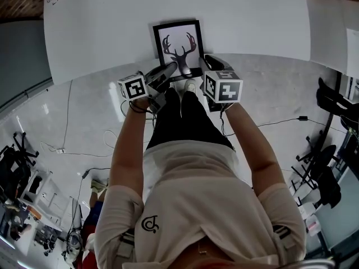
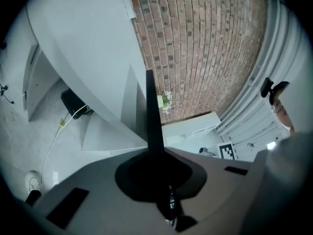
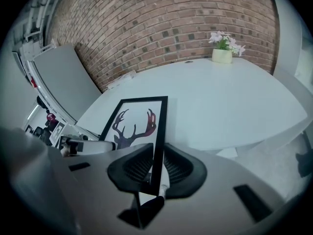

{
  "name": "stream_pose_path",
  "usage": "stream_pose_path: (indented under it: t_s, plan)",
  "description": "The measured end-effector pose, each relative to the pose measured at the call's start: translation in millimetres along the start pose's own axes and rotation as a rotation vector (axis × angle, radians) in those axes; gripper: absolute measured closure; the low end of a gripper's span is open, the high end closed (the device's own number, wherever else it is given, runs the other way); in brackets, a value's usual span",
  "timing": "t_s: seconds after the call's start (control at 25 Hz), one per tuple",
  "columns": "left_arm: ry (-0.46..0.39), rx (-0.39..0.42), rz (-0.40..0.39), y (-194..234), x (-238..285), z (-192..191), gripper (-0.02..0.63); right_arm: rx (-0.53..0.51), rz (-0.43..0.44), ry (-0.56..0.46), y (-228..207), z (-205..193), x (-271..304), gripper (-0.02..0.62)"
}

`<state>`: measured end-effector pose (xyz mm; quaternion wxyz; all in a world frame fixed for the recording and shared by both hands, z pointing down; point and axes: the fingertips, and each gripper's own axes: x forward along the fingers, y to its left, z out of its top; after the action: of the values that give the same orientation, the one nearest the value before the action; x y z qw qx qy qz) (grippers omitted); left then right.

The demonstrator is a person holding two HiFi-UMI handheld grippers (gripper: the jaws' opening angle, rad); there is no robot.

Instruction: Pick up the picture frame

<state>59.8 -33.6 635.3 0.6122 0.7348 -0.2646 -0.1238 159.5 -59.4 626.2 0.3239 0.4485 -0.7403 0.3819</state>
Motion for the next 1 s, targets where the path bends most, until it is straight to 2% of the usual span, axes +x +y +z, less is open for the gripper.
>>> stream_pose_path:
  t_s: [0.12, 0.28, 0.52, 0.64, 0.84, 1.0]
  plan:
    - [-0.007, 0.013, -0.003, -8, 0, 0, 0.583, -0.014, -0.011, -0.008, 0, 2, -4, 0.52]
    - [-0.009, 0.04, 0.035, -13, -3, -1, 0.583, -0.037, -0.019, -0.022, -2, 7, -15, 0.523]
    - [-0.068, 0.082, 0.058, -37, -7, 8, 0.583, -0.043, -0.016, -0.023, -5, 14, -34, 0.586]
    - [-0.105, 0.156, 0.093, -65, -9, 18, 0.583, -0.052, 0.039, -0.044, 3, 24, -53, 0.586]
    - [-0.177, 0.282, 0.124, -108, -16, 50, 0.583, -0.128, 0.083, -0.112, 19, 52, -76, 0.588]
    - [-0.228, 0.394, 0.17, -137, -24, 80, 0.583, -0.171, 0.143, -0.211, 38, 86, -96, 0.588]
